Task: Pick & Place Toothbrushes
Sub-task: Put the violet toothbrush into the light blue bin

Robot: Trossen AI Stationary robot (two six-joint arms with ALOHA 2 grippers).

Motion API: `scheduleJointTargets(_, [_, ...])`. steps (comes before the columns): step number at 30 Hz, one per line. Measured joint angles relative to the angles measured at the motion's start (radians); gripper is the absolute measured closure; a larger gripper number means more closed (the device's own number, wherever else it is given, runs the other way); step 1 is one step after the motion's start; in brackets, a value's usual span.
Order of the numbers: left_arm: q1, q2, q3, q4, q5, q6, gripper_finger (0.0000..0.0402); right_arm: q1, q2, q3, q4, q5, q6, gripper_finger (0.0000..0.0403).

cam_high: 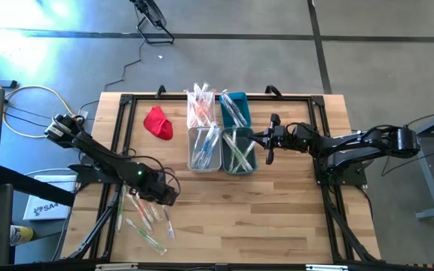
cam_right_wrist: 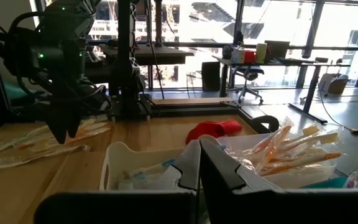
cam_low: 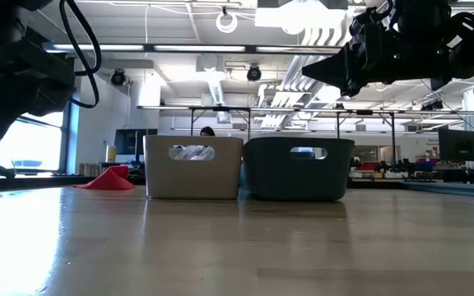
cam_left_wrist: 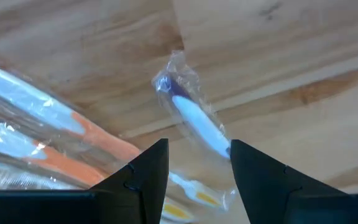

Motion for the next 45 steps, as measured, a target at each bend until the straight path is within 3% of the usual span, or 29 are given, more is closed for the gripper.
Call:
scheduleJointTargets(5, [0.0,0.0,0.0,0.0,-0.029,-0.033,0.0233,0.0,0.0,0.0,0.0,-0.001,0.0,0.0401])
scheduleJointTargets(12, [0.0,0.0,0.0,-0.009,0.084,-0.101,0.0233,0.0,0.0,0.0,0.0,-0.002,0.0,0.0401])
scheduleJointTargets(36, [0.0,0.0,0.0,0.024,0.046,-0.082,0.0233,0.0,0.0,0.0,0.0,0.001,0.0,0.0401])
scheduleJointTargets(45, [0.0,0.085,0.0,0.036,0.107,-0.136,0.0233,0.0,0.0,0.0,0.0,0.001,0.0,0.0401])
